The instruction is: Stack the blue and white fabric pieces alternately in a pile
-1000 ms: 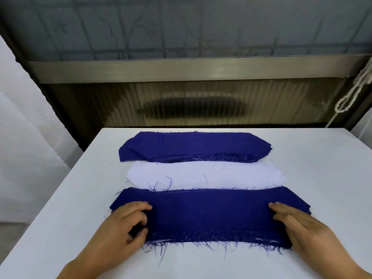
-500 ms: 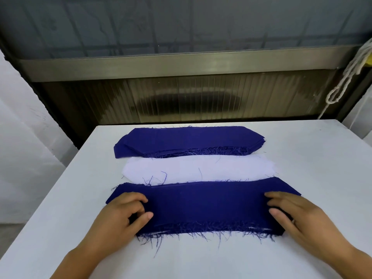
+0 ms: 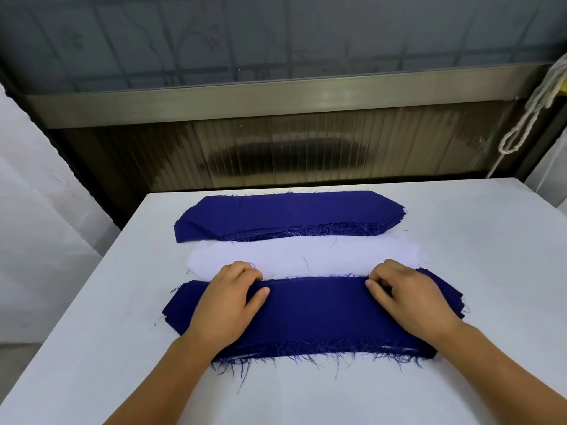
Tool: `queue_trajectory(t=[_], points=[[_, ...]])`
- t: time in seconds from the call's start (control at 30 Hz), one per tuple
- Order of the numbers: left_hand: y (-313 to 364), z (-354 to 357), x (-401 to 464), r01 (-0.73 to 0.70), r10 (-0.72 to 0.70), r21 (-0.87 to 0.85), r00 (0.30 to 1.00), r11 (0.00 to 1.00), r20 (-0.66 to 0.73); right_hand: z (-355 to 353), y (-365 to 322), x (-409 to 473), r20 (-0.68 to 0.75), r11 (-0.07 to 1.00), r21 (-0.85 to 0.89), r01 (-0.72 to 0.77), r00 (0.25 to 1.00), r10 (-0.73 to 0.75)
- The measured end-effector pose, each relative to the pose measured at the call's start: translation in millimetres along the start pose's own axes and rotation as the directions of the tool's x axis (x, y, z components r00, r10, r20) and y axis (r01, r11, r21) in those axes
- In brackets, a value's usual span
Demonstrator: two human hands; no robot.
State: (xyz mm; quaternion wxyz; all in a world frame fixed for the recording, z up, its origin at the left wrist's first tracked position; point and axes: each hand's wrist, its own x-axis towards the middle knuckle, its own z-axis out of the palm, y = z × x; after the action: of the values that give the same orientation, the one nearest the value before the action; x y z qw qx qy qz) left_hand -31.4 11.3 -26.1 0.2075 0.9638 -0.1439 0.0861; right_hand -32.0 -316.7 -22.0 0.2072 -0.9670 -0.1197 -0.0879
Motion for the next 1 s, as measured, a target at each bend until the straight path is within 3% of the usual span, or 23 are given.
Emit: queue_trajectory(t=[0.17,0.37,0.47,0.53,0.67,0.87,1.0], points=[[-2.8,-0.1,-1.4,0.0,0.0,-0.023,1.0,1.0,0.007,-3.7,10.2,-7.2,-0.026,0.999,-0.018,-0.05,0.998,0.049],[-4.7,-4.0,13.6,0.039,-0.04,-0.079,0.999,0.996,-0.01,-17.0,13.3,11.1,0.052,0.989,-0.081,-0.124,0.99,0.128],[-7.7,-3.6,34.3,0.012,-0.011,-0.023,1.0,1.0,0.01,-15.2,8.0,31.0,0.006,0.995,-0.041,-0.087,0.996,0.088],[-10.4,-0.7,45.7,0.02,-0.019,-0.017,0.998,1.0,0.068,-8.0,4.9,43.3,0.068,0.998,0.035,-0.057,0.996,0.055],[-17.8,7.3,51.8,0.076,-0.062,-0.148,0.993,0.986,0.098,8.4,5.7,51.7,0.146,0.983,0.178,-0.043,0.989,0.017],[-23.2,12.8,52.4,0.061,-0.05,-0.142,0.996,0.988,0.078,11.7,12.3,51.7,0.17,0.972,0.236,-0.015,0.985,-0.026],[-23.6,13.1,53.6,0.061,-0.049,-0.132,0.994,0.989,0.095,14.2,12.0,51.7,0.141,0.985,0.17,0.038,0.988,-0.062]])
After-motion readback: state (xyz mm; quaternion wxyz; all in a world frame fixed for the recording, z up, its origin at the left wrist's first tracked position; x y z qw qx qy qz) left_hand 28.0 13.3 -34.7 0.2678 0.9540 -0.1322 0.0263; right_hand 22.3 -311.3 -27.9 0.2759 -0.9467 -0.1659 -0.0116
